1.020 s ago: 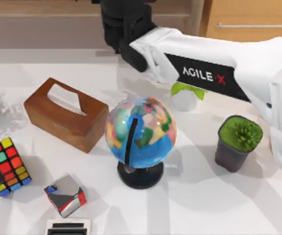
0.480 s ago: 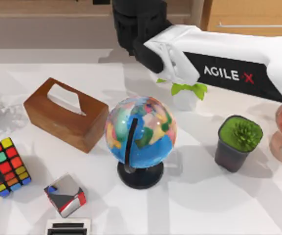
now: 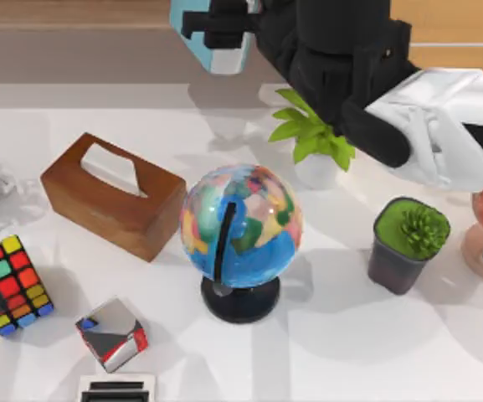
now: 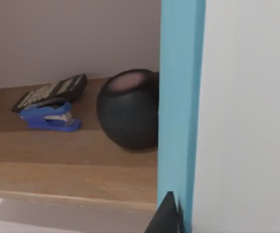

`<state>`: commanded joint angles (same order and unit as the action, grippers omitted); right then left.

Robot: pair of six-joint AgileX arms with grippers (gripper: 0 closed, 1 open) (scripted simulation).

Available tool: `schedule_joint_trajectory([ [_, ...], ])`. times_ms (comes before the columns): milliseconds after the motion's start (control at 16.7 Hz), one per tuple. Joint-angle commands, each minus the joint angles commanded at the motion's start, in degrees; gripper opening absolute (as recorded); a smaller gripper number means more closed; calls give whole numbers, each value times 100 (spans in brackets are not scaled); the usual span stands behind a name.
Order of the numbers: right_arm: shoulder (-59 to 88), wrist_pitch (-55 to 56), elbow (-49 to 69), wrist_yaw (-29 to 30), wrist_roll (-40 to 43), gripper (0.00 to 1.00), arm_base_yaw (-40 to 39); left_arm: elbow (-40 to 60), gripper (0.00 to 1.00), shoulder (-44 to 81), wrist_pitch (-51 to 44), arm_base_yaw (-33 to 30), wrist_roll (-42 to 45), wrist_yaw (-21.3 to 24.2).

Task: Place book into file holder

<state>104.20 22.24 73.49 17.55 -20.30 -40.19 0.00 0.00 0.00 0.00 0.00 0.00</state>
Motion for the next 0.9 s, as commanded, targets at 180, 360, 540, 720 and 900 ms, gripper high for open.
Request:
schedule_joint_trajectory([
  [180, -1111, -69, -1030, -757, -653, 0, 370, 0, 100, 0, 0, 0, 0, 0],
  [360, -2120, -84, -1917, -1464, -1334, 0, 982, 0, 100, 0, 0, 0, 0, 0],
  [540, -2870, -56, -2642, -2081, -2045, 0, 1860, 0, 100, 0, 0, 0, 0, 0],
  [720, -3298, 18, -3178, -2590, -2776, 0, 2966, 0, 100, 0, 0, 0, 0, 0],
  [900, -3404, 137, -3519, -3003, -3509, 0, 4184, 0, 100, 0, 0, 0, 0, 0],
])
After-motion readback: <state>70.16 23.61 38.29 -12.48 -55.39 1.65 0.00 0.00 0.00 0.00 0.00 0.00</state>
